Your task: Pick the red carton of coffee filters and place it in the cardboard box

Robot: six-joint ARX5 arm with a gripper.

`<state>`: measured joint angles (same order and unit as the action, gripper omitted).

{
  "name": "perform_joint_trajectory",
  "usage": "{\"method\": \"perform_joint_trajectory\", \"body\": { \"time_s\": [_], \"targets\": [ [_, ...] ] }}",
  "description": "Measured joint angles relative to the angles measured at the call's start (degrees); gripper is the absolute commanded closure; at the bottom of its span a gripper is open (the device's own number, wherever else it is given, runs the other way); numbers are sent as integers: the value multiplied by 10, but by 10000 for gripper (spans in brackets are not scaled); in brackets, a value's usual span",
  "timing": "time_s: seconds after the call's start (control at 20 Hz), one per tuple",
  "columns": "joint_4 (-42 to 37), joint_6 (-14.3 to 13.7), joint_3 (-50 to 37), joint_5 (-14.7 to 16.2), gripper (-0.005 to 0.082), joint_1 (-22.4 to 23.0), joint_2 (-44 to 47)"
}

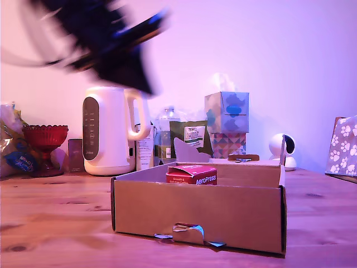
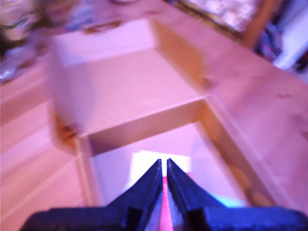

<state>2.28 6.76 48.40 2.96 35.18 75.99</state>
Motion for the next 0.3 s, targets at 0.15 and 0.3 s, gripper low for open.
{"method": "perform_joint_trajectory", "body": {
  "time_s": [0.15, 0.3],
  "targets": [
    [-41, 10, -62, 0, 793, -59, -82],
    [-38, 14, -104, 0, 793, -92, -165]
  ]
}}
